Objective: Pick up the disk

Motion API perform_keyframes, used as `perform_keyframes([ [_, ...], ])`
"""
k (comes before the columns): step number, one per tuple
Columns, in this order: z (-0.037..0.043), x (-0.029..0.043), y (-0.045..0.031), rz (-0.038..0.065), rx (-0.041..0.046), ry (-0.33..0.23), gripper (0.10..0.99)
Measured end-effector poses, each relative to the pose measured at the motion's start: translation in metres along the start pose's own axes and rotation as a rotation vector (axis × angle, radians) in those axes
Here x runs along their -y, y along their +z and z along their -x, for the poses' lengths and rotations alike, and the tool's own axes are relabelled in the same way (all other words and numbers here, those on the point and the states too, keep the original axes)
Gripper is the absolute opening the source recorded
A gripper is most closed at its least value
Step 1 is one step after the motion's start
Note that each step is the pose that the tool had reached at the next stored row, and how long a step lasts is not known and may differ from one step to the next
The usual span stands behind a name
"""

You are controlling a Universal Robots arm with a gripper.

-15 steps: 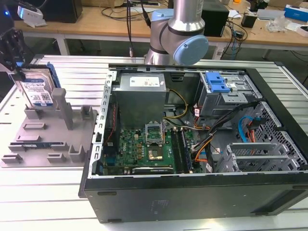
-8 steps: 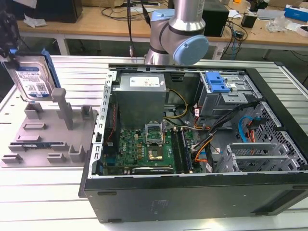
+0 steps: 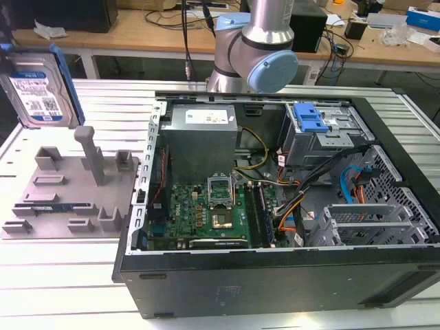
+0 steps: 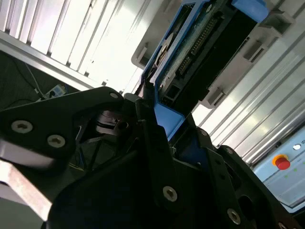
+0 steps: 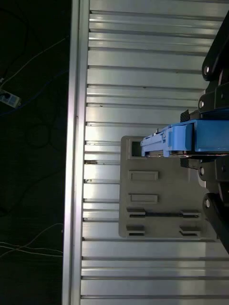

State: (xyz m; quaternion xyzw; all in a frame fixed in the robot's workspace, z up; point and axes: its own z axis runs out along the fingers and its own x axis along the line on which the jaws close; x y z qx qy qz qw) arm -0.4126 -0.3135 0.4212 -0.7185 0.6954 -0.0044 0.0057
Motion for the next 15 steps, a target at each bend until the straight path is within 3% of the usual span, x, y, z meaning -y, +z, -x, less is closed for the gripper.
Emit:
perform_keyframes([
  [5,0.0,0.0004,-0.0326,0.0,0.0,-0.006,0.369],
  [9,0.0001,0.0007,-0.0532,-0.001,0.0002,-0.01,0.369],
  [10,0.0001,0.0008,-0.056,-0.002,0.0005,-0.011,0.369],
  [15,0.0001,0.0008,-0.0563,-0.002,0.0003,-0.012,0.369],
])
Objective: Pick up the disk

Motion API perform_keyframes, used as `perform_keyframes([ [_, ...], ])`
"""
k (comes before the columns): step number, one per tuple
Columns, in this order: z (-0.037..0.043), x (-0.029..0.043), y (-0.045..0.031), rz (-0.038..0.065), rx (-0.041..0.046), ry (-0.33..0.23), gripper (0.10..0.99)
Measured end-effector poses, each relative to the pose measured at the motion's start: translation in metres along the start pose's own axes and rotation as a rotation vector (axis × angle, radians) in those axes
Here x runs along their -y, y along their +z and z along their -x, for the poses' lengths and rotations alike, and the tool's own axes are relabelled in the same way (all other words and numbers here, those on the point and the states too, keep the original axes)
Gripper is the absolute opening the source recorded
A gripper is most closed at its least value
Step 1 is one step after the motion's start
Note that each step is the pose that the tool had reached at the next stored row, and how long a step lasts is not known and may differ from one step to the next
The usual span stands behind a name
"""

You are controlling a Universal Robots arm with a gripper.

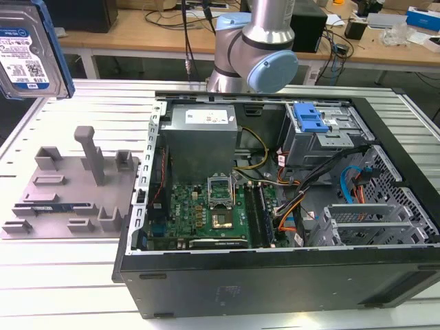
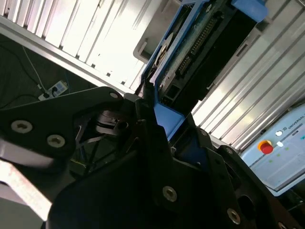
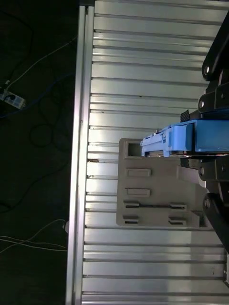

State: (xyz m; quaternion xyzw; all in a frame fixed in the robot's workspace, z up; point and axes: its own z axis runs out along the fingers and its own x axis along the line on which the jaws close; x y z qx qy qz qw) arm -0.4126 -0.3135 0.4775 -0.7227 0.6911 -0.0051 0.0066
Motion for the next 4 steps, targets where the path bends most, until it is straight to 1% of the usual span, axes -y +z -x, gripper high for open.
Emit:
perform_keyframes([
  [4,0.0,0.0,0.0,0.0,0.0,0.0,0.369],
])
